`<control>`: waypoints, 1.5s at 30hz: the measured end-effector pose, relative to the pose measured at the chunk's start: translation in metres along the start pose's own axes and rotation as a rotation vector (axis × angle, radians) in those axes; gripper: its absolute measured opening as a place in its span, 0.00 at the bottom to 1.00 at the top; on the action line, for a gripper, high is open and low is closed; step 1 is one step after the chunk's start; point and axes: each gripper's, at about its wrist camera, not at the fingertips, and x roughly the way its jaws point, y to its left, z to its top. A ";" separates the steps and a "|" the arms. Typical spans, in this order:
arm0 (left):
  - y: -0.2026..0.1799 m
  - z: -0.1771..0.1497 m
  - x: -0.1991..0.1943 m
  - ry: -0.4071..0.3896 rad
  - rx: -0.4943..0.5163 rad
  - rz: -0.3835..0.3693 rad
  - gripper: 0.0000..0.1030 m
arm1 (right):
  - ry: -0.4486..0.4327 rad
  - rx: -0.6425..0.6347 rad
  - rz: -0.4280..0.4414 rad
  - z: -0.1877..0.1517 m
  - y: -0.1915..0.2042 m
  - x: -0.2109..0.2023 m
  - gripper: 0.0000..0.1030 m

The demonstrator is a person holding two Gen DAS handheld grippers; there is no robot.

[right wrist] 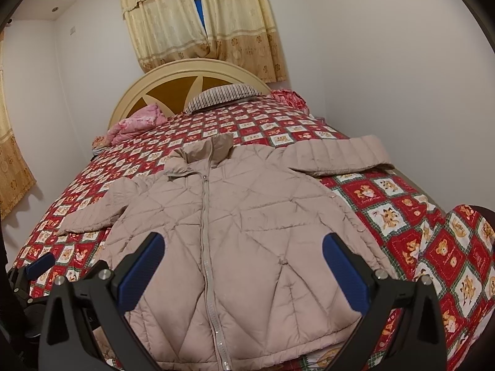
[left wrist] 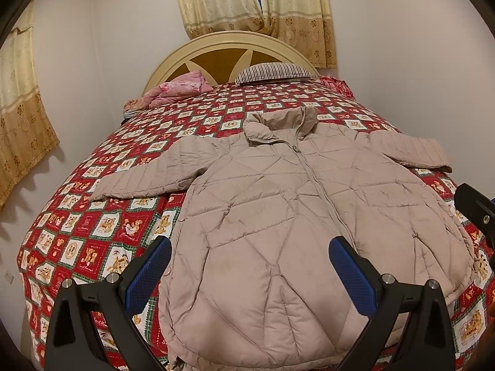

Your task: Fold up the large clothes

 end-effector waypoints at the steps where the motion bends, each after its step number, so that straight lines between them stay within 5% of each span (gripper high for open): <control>1: 0.000 0.000 0.000 0.000 0.000 -0.001 0.99 | -0.001 0.001 0.000 -0.001 0.000 0.000 1.00; 45: -0.009 -0.005 0.005 0.023 -0.003 -0.016 0.99 | 0.035 -0.010 -0.022 -0.002 0.000 0.004 1.00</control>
